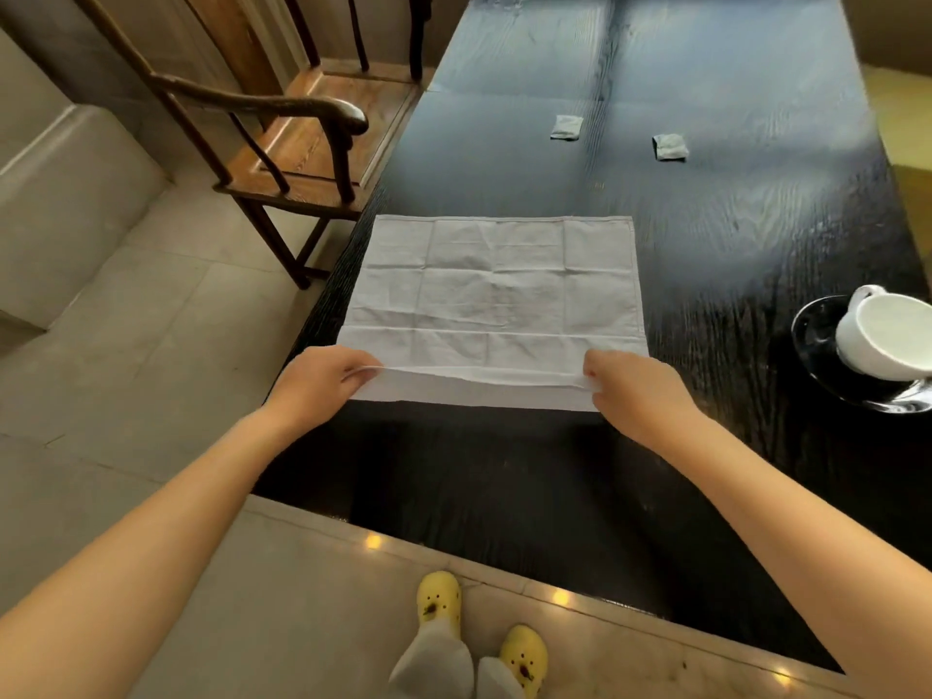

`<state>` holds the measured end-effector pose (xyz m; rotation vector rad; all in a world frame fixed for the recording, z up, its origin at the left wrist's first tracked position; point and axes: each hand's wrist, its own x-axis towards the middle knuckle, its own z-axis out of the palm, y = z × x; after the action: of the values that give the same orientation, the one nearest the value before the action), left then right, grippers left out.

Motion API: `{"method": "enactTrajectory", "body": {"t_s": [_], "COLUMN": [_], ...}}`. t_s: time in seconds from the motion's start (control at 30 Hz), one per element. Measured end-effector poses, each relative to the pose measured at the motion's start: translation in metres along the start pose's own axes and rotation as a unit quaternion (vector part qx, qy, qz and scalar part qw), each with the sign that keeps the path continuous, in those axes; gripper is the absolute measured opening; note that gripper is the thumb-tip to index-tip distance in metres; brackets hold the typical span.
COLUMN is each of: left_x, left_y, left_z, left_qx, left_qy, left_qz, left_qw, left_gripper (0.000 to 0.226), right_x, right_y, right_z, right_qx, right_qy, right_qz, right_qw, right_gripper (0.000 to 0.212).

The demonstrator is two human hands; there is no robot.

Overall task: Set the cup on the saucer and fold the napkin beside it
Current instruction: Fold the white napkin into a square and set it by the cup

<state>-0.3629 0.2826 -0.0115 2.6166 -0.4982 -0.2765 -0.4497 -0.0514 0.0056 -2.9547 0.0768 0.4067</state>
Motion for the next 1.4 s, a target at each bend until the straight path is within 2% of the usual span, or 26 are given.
{"method": "enactTrajectory", "body": {"t_s": [0.07,0.13,0.23,0.37,0.47,0.5,0.57,0.67,0.83,1.0,1.17,1.3,1.4], "left_x": [0.018,0.037,0.067,0.115,0.155,0.168,0.195,0.229,0.269,0.291,0.298,0.305,0.310], "left_y": [-0.005,-0.012,-0.026,-0.039,-0.042,-0.043,-0.045,-0.049,-0.056,-0.069,-0.073,-0.068,-0.067], "left_z": [-0.020,-0.037,-0.057,-0.069,-0.064,-0.059,-0.048,-0.031,-0.013,-0.002,0.005,0.002,-0.004], "left_qx": [-0.009,-0.005,-0.034,-0.219,-0.300,-0.320,-0.354,-0.384,-0.353,-0.214,-0.111,-0.017,0.052], "left_qy": [-0.028,-0.066,-0.082,-0.016,0.024,0.031,0.048,0.081,0.111,0.090,0.072,0.050,0.002], "left_qz": [-0.030,-0.054,-0.085,-0.140,-0.156,-0.160,-0.168,-0.177,-0.187,-0.175,-0.148,-0.138,-0.124], "left_qw": [0.999,0.996,0.992,0.966,0.941,0.933,0.919,0.903,0.910,0.957,0.980,0.989,0.991], "left_gripper": [0.013,0.006,0.009,0.003,0.004,0.004,0.008,0.013,0.004,0.008,0.010,0.024,0.026], "right_x": [0.009,0.023,0.045,0.077,0.106,0.117,0.140,0.174,0.216,0.237,0.248,0.253,0.259], "right_y": [0.016,0.031,0.045,0.057,0.064,0.065,0.066,0.065,0.072,0.083,0.083,0.088,0.099], "right_z": [-0.022,-0.043,-0.062,-0.065,-0.061,-0.058,-0.050,-0.038,-0.020,-0.003,0.003,0.000,-0.005], "right_qx": [0.084,0.180,0.289,0.436,0.514,0.515,0.488,0.450,0.380,0.295,0.231,0.223,0.225], "right_qy": [0.024,0.045,0.036,0.065,0.126,0.145,0.186,0.236,0.275,0.246,0.240,0.229,0.178], "right_qz": [0.038,0.069,0.096,0.143,0.186,0.199,0.229,0.273,0.300,0.329,0.338,0.329,0.314], "right_qw": [0.995,0.980,0.952,0.886,0.828,0.821,0.821,0.817,0.831,0.863,0.880,0.889,0.905], "right_gripper": [0.009,0.015,0.019,0.018,0.019,0.016,0.012,0.025,0.036,0.035,0.014,0.035,0.036]}}
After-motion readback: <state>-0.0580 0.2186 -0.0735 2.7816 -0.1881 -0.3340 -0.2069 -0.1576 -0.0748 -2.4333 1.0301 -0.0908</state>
